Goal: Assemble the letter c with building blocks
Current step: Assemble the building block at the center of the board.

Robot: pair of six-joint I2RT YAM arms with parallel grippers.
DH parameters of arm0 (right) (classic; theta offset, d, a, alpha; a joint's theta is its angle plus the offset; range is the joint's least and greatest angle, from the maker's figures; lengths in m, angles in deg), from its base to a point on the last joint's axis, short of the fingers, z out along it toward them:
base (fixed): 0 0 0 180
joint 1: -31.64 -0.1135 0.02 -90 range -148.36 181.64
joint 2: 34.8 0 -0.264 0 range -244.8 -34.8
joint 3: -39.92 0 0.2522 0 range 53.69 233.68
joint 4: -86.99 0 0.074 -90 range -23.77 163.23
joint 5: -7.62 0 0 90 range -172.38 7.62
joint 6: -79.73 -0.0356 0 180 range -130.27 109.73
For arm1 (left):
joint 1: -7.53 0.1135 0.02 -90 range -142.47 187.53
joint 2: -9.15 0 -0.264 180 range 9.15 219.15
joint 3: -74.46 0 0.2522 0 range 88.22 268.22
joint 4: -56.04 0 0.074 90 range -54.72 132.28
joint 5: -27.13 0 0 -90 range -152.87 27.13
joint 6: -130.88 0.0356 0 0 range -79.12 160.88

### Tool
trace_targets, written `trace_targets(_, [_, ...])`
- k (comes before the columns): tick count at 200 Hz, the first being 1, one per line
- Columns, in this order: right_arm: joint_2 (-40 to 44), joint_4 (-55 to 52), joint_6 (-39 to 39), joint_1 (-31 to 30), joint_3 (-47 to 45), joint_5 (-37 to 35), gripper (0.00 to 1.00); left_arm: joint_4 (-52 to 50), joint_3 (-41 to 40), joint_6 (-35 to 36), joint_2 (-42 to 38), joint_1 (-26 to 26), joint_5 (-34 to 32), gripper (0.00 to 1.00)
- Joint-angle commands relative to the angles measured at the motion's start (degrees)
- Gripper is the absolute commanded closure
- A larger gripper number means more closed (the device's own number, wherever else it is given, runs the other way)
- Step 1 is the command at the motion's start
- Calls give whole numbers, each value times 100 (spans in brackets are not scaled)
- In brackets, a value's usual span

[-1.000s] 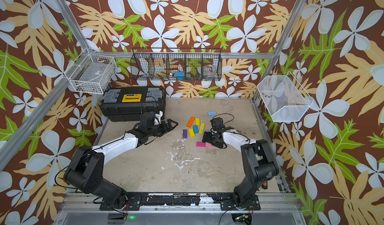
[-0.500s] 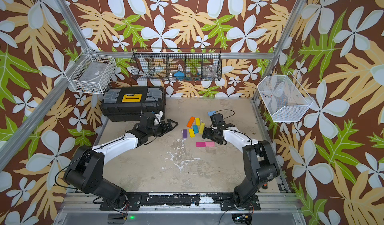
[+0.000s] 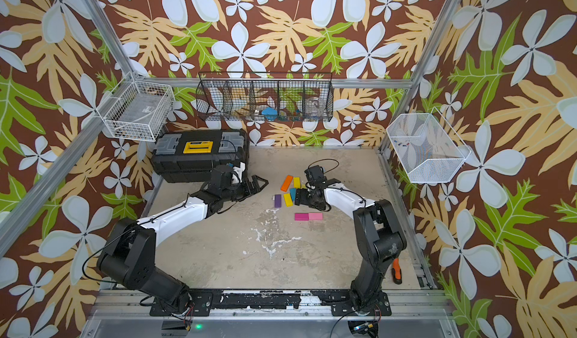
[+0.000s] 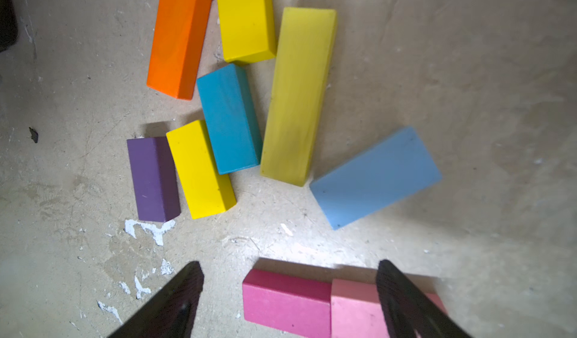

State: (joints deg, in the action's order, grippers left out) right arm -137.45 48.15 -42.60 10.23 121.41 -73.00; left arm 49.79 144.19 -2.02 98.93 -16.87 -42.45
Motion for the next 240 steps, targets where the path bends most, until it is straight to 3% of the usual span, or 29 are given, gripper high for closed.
trace_targets(1, [-113, -71, 17, -60, 66, 19, 12, -108, 16, 106, 5, 90, -15, 0])
trace_targets(161, [-216, 109, -89, -118, -225, 2, 12, -74, -119, 80, -109, 255, 38, 0])
trace_targets(240, [241, 12, -15, -94, -212, -396, 11, -48, -149, 67, -127, 256, 50, 0])
